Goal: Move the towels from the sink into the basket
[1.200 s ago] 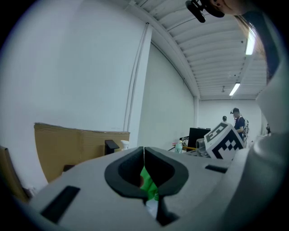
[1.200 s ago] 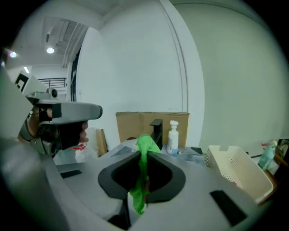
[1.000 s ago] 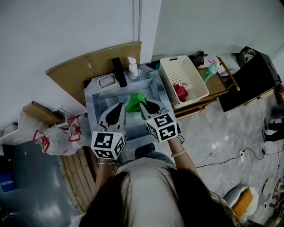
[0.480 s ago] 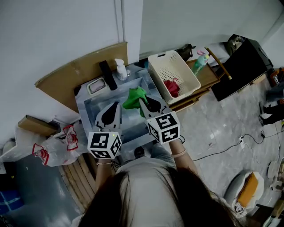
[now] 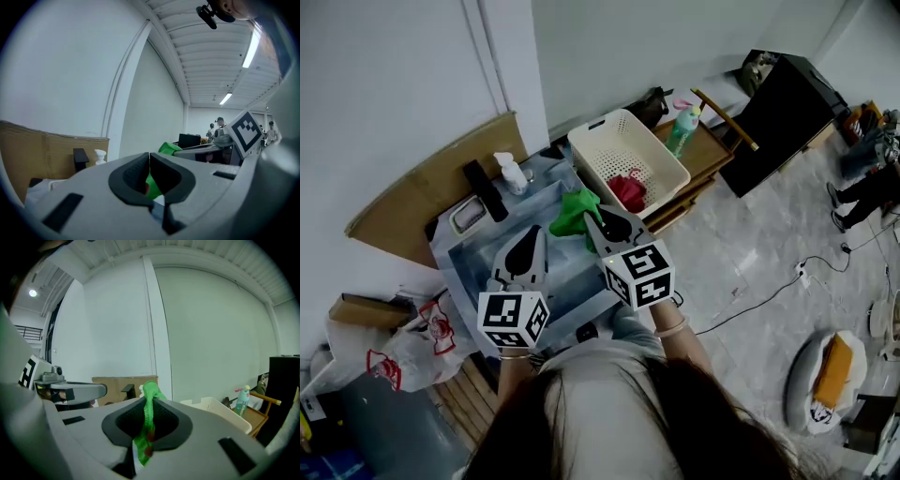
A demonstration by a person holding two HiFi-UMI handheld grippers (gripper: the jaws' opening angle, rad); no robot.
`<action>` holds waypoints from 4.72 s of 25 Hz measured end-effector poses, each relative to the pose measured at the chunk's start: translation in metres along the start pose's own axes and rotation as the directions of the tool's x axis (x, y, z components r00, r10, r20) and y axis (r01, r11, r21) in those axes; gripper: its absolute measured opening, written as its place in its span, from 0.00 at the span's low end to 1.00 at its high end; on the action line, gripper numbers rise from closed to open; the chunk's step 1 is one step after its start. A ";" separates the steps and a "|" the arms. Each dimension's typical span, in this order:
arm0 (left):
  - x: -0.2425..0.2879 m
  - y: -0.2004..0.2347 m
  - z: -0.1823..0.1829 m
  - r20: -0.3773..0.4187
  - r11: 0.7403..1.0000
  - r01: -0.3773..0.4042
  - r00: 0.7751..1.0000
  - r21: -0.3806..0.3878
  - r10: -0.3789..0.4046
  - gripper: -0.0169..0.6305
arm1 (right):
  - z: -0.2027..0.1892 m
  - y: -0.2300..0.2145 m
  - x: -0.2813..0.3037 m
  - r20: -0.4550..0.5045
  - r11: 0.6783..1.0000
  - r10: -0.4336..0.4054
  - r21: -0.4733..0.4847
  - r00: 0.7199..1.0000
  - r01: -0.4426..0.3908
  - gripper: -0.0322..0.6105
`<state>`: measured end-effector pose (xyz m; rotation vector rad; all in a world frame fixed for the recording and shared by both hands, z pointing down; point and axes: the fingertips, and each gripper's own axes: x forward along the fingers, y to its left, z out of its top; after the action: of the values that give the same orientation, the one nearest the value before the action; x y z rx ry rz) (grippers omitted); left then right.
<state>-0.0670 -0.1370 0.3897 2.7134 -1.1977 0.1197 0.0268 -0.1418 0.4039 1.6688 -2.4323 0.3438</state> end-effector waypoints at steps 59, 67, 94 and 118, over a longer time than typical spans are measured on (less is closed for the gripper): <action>0.184 -0.069 -0.018 -0.105 0.996 -0.076 0.992 -0.054 0.070 0.04 | -0.120 -0.327 0.102 -0.413 0.991 -0.098 -0.126 0.905 0.050 0.13; 0.187 -0.069 -0.026 -0.135 0.995 -0.086 0.988 -0.058 0.078 0.04 | -0.163 -0.332 0.126 -0.555 0.988 -0.072 -0.154 0.828 -0.017 0.14; 0.144 -0.063 -0.020 -0.119 0.998 -0.058 0.991 -0.030 0.054 0.04 | -0.129 -0.296 0.106 -0.452 0.994 -0.110 -0.066 0.885 0.090 0.15; 0.054 -0.056 0.009 -0.019 0.999 -0.022 1.000 0.038 0.022 0.04 | -0.030 -0.163 0.024 -0.136 0.989 -0.136 -0.085 0.981 0.125 0.09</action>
<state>0.0109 -0.1406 0.3814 2.7254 -1.2327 0.1724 0.1708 -0.2113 0.4545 1.6994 -2.1945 0.3345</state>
